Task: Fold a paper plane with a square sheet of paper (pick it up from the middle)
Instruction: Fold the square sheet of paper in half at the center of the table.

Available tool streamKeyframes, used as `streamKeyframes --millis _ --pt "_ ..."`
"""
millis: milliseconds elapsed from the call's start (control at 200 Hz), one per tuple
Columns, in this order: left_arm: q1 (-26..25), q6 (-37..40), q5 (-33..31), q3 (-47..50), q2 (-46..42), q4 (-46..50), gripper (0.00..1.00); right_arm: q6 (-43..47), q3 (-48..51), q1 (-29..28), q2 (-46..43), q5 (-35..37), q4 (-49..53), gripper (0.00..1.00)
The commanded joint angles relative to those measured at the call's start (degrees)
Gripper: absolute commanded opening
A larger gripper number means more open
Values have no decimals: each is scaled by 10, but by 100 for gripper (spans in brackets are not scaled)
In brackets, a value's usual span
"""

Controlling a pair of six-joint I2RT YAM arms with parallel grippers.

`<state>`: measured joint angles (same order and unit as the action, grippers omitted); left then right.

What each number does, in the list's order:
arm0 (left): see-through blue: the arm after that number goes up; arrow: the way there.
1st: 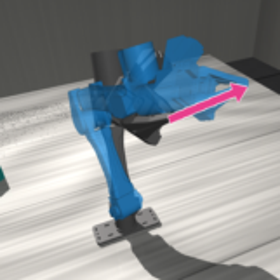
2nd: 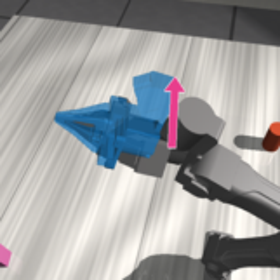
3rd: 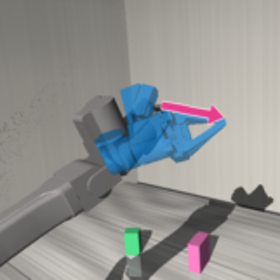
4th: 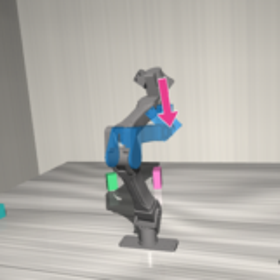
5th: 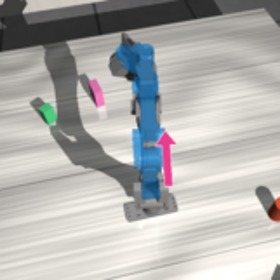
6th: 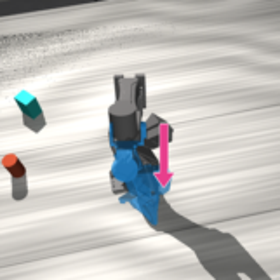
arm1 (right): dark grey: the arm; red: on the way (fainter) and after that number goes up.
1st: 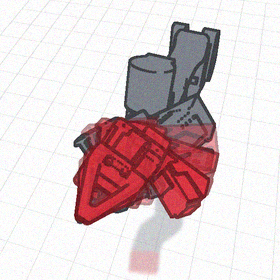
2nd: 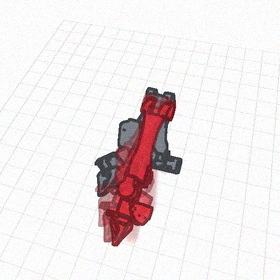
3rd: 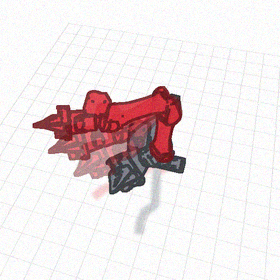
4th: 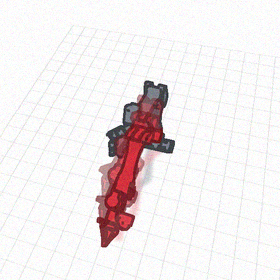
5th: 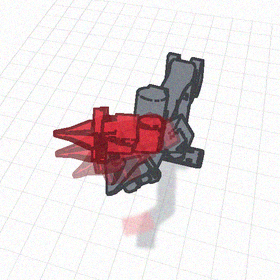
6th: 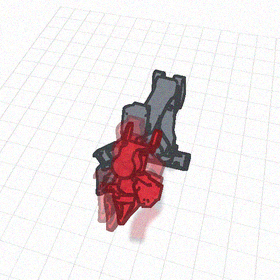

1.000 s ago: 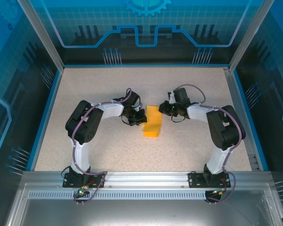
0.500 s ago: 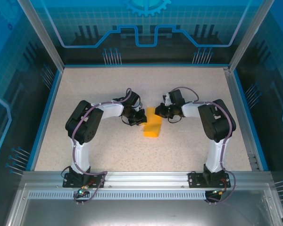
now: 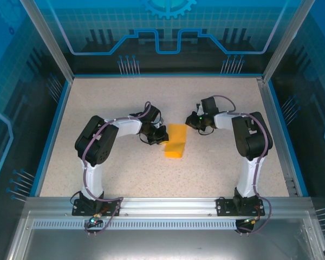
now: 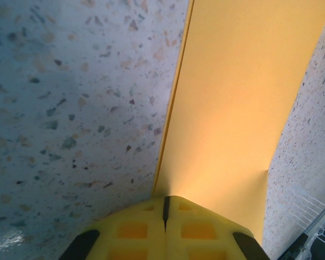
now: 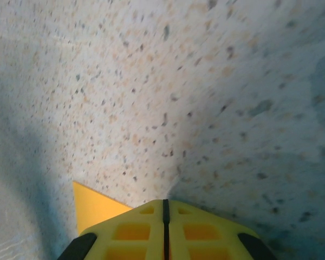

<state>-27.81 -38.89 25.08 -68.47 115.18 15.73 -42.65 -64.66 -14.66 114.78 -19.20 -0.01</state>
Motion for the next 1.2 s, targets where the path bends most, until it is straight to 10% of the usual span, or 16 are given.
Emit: streamKeyframes --millis 0,370,1196 --pt "-7 -1 -74 44 50 97 3 -2 -13 10 -18 34 32 8" --pt "-7 -6 -75 43 49 90 3 -81 134 -62 -176 -51 9 8" --pt "-8 -11 -77 48 48 83 2 -117 198 -107 -124 -97 -4 7"
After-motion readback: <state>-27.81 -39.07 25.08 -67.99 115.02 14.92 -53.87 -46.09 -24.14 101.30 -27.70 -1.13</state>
